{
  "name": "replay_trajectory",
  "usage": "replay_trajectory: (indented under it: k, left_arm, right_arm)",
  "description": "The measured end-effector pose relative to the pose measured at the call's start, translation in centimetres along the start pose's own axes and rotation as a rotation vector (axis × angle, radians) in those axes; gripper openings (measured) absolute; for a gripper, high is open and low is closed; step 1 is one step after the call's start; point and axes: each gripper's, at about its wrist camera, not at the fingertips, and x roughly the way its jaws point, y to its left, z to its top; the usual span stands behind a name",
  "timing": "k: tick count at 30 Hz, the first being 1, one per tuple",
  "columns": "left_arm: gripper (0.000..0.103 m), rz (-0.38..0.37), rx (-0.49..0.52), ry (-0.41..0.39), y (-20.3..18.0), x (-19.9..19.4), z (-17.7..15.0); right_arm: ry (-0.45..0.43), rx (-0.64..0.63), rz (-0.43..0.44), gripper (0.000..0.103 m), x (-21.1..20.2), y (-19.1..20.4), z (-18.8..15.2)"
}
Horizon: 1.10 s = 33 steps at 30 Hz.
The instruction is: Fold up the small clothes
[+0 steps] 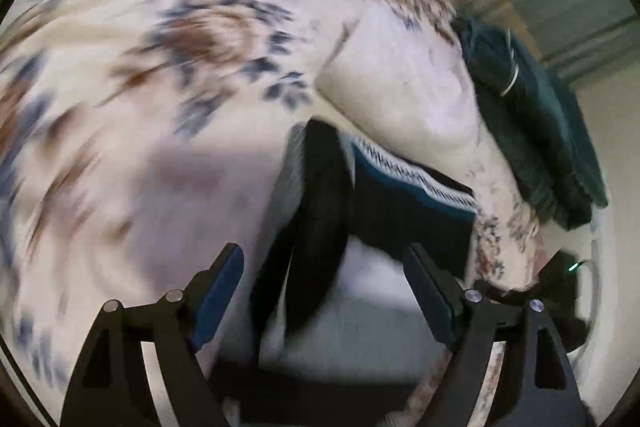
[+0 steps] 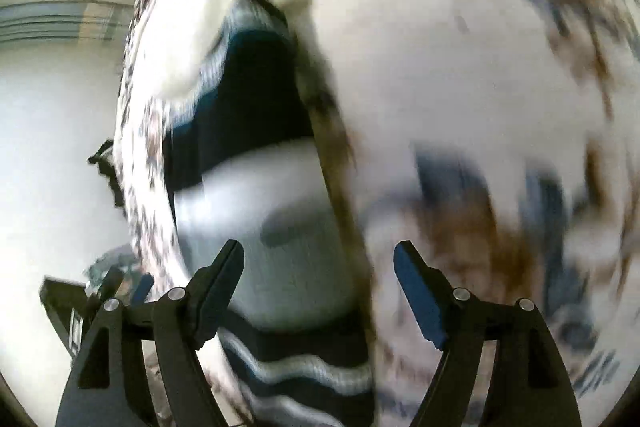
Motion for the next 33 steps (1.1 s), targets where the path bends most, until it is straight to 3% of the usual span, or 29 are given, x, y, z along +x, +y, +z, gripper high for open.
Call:
replay_trajectory:
  k: [4, 5, 6, 7, 8, 9, 10, 14, 16, 19, 21, 23, 25, 29, 33]
  left_arm:
    - [0.078, 0.006, 0.117, 0.073, -1.0, 6.0, 4.7]
    - [0.054, 0.013, 0.157, 0.083, -1.4, 6.7, 5.1]
    - [0.016, 0.024, 0.211, 0.102, -1.8, 7.5, 5.2]
    - [0.017, 0.057, 0.267, 0.119, -2.1, 8.1, 5.2]
    - [0.016, 0.046, 0.305, 0.113, -2.4, 7.9, 5.1]
    - [0.015, 0.030, 0.312, 0.101, -2.3, 7.4, 5.1]
    - [0.015, 0.011, 0.304, 0.081, -2.0, 6.6, 5.3]
    - [0.014, -0.092, 0.207, 0.061, 0.6, 4.9, 6.8]
    - [0.015, -0.079, 0.205, 0.083, 1.3, 6.1, 7.0]
    - [0.022, -0.121, 0.098, 0.146, 2.9, 7.1, 6.8]
    - [0.045, -0.125, 0.057, 0.123, 3.3, 5.4, 6.3]
    - [0.050, -0.144, 0.040, 0.090, 3.8, 2.6, 5.3]
    - [0.051, -0.135, 0.046, 0.065, 4.4, -0.5, 3.3]
    - [0.058, -0.069, 0.075, 0.085, 5.8, -7.6, -4.3]
    - [0.059, 0.022, 0.057, 0.174, 7.4, -11.8, -13.3]
  right_arm:
    - [-0.047, 0.011, -0.024, 0.079, 0.9, 2.0, 6.3]
    - [-0.042, 0.011, -0.033, 0.077, 1.4, 2.4, 7.4]
    - [-0.037, 0.011, -0.049, 0.075, 2.2, 2.8, 8.4]
    - [-0.035, -0.002, -0.049, 0.054, 2.4, 3.1, 9.4]
    - [-0.026, -0.040, -0.052, 0.014, 2.9, 3.7, 9.9]
    - [-0.019, -0.071, -0.082, 0.007, 3.1, 4.2, 10.4]
    - [-0.044, -0.098, -0.125, 0.007, 2.4, 4.2, 10.5]
    - [-0.101, -0.113, -0.148, 0.006, 2.2, 5.3, 11.2]
    - [-0.089, -0.109, -0.179, 0.006, 3.6, 5.8, 11.6]
    - [-0.019, -0.124, -0.279, 0.006, 5.7, 6.2, 11.9]
    - [-0.003, -0.094, -0.258, 0.013, 5.0, 5.9, 11.8]
    - [0.001, -0.077, -0.206, 0.037, 3.1, 5.1, 10.4]
    - [-0.006, -0.073, -0.159, 0.050, 0.5, 4.2, 8.0]
    - [0.044, -0.066, -0.091, 0.051, -4.5, 1.5, 0.4]
    - [0.147, -0.007, -0.048, 0.051, -6.8, -2.2, -10.1]
